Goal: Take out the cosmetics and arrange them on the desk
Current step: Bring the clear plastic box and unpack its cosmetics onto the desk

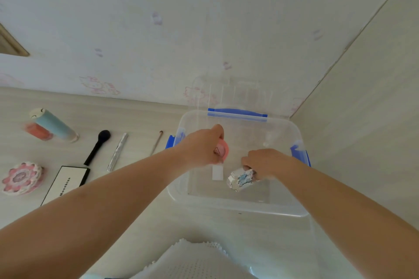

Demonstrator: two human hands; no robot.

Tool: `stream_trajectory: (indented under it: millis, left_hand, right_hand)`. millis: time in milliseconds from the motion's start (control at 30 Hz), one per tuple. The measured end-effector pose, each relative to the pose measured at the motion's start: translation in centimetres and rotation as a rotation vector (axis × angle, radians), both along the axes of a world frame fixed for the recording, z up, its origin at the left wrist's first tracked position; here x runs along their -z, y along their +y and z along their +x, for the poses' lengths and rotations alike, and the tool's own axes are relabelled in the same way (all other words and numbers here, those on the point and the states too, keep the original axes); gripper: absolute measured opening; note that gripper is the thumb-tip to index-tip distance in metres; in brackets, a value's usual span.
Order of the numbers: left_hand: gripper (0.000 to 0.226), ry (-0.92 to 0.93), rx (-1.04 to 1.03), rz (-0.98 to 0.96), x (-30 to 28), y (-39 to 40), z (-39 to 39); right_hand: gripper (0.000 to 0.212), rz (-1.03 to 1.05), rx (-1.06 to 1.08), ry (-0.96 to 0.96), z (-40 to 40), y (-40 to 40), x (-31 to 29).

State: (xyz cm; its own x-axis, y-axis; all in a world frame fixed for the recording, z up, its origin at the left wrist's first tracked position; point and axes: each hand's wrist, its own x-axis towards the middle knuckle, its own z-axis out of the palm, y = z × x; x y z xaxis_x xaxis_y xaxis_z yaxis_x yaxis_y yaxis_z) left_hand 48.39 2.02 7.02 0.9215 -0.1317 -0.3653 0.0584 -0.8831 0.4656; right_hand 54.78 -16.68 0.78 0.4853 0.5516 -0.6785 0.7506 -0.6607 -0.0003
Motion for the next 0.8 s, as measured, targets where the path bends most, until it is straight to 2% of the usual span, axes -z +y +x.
stream_trajectory:
  millis: [133,333,500,633,800]
  left_hand:
    - [0.047,-0.145,-0.109,-0.117,-2.1,0.9,-1.3]
    - [0.045,-0.273,-0.393,-0.392,-3.8,3.5,-3.2]
    - [0.033,-0.302,-0.681,-0.922,-4.4,6.3,-5.1]
    - [0.034,-0.333,-0.812,-1.032,-3.7,9.6,-6.7]
    - [0.027,-0.285,-0.867,-1.078,-2.5,14.6,-9.5]
  right_hand:
    - [0.016,0.113,0.114,-0.001,-0.5,-0.1,-2.2]
    - [0.024,0.369,0.352,-0.028,-1.7,-0.1,-6.1]
    - [0.025,0.605,0.494,-0.073,-3.6,1.7,-9.0]
    - [0.031,0.796,0.557,-0.046,-6.4,4.8,-11.9]
    - [0.019,1.027,0.735,0.138,-10.5,10.7,-14.6]
